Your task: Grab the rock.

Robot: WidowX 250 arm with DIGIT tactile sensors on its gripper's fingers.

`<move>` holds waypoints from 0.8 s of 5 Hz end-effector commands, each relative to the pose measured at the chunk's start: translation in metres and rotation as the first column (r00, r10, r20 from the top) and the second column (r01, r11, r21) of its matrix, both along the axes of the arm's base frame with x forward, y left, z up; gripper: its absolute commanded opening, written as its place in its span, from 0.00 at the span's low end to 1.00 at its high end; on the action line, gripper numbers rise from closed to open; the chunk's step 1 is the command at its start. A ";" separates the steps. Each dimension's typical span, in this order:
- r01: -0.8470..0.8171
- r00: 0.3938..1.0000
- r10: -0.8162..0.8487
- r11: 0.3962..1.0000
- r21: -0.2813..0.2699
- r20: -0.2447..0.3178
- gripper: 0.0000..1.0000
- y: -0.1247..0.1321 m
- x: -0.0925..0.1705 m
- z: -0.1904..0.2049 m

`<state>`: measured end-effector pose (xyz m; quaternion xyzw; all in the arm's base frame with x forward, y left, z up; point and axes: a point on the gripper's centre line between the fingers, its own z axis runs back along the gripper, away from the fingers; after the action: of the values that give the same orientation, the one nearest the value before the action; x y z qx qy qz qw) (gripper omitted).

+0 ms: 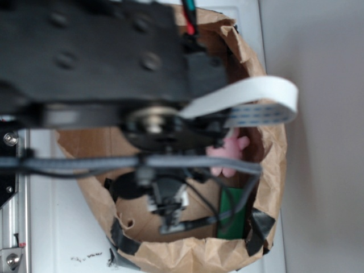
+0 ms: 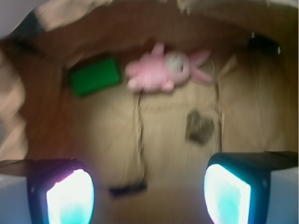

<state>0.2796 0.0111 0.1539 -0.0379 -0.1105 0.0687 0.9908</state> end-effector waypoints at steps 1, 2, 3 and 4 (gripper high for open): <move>-0.005 0.999 0.008 0.998 -0.065 0.042 1.00 0.036 0.022 0.002; -0.004 0.999 0.005 1.000 -0.028 0.032 1.00 0.041 0.024 -0.014; -0.023 0.999 0.023 1.000 -0.009 -0.047 1.00 0.053 0.013 -0.028; -0.011 0.999 0.012 1.000 0.008 -0.050 1.00 0.056 0.000 -0.033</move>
<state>0.2763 0.0607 0.1004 -0.0402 -0.0508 0.0716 0.9953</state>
